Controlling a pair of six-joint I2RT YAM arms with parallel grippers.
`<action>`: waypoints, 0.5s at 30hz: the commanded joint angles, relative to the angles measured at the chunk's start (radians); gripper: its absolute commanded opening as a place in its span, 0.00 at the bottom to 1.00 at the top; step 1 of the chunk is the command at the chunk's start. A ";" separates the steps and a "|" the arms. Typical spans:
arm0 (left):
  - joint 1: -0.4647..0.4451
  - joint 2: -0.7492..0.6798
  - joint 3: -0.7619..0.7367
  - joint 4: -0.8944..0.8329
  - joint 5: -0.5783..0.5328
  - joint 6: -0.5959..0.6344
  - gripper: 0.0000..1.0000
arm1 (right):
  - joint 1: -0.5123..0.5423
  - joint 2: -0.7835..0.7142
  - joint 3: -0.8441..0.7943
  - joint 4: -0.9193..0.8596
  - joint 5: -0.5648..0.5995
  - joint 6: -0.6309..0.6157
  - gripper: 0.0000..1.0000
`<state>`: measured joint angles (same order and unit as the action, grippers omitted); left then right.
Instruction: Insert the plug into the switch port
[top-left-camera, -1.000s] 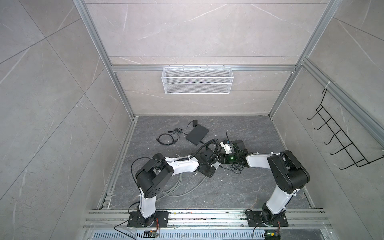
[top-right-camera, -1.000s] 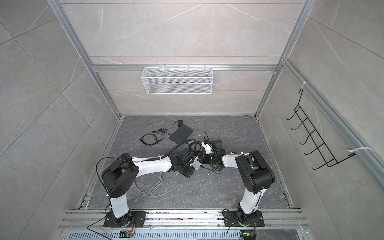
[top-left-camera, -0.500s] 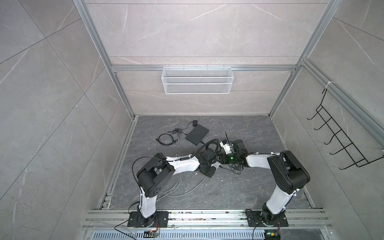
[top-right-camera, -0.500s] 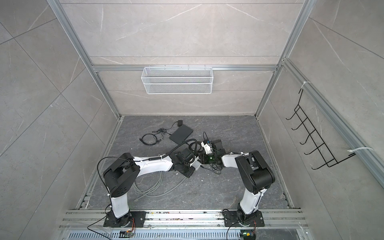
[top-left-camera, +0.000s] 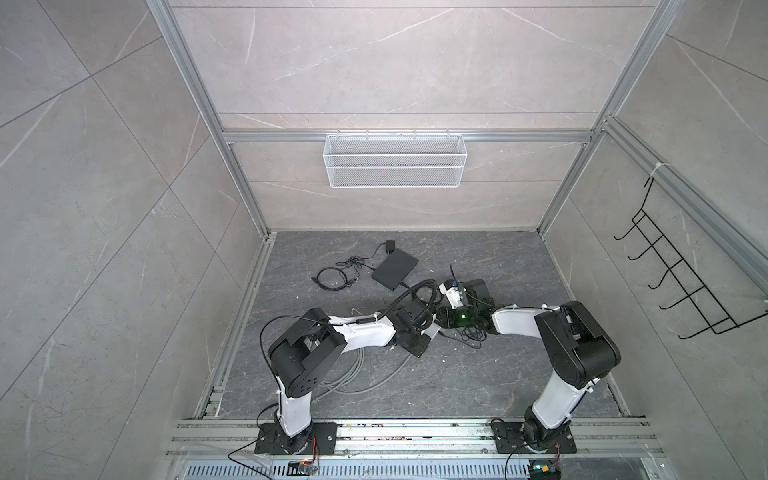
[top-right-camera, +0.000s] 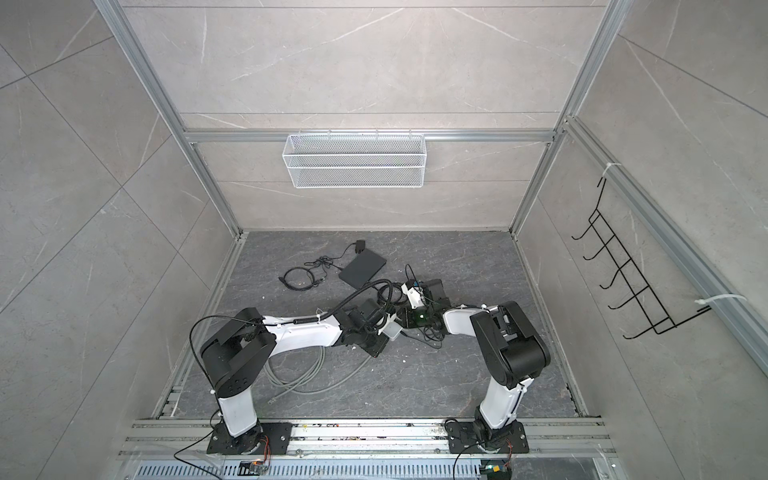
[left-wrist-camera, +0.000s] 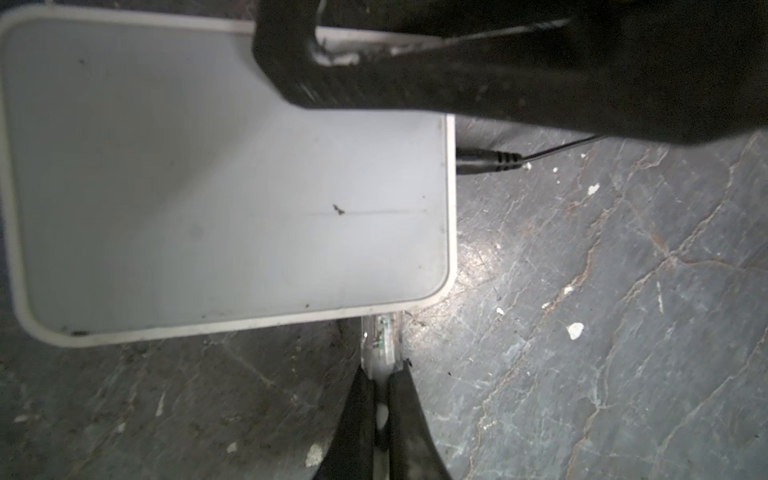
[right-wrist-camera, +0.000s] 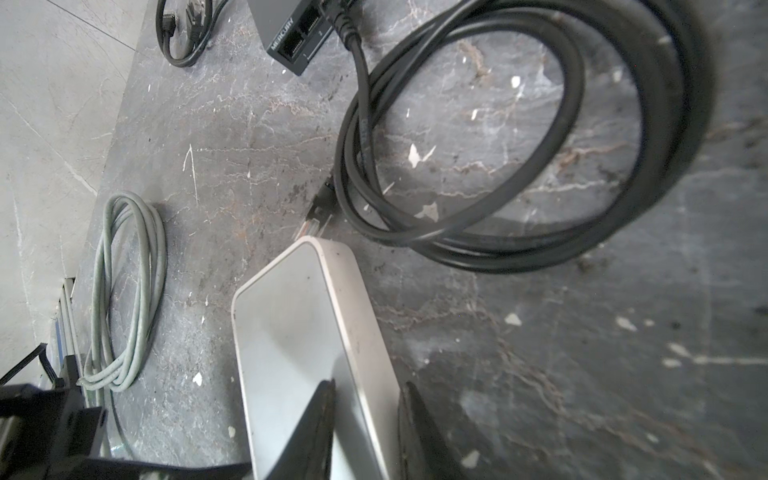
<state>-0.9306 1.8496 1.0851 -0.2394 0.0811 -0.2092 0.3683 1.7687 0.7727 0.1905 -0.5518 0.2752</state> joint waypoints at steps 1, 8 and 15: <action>0.006 -0.047 0.011 0.132 -0.005 0.028 0.09 | 0.038 0.006 -0.007 -0.118 -0.046 -0.011 0.29; 0.006 -0.066 -0.024 0.197 -0.030 0.039 0.08 | 0.040 0.018 0.000 -0.130 -0.065 -0.014 0.28; 0.010 -0.025 0.021 0.176 -0.016 0.067 0.08 | 0.052 0.018 -0.008 -0.145 -0.119 -0.026 0.28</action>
<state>-0.9302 1.8320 1.0485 -0.1940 0.0711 -0.1757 0.3714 1.7687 0.7830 0.1684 -0.5610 0.2642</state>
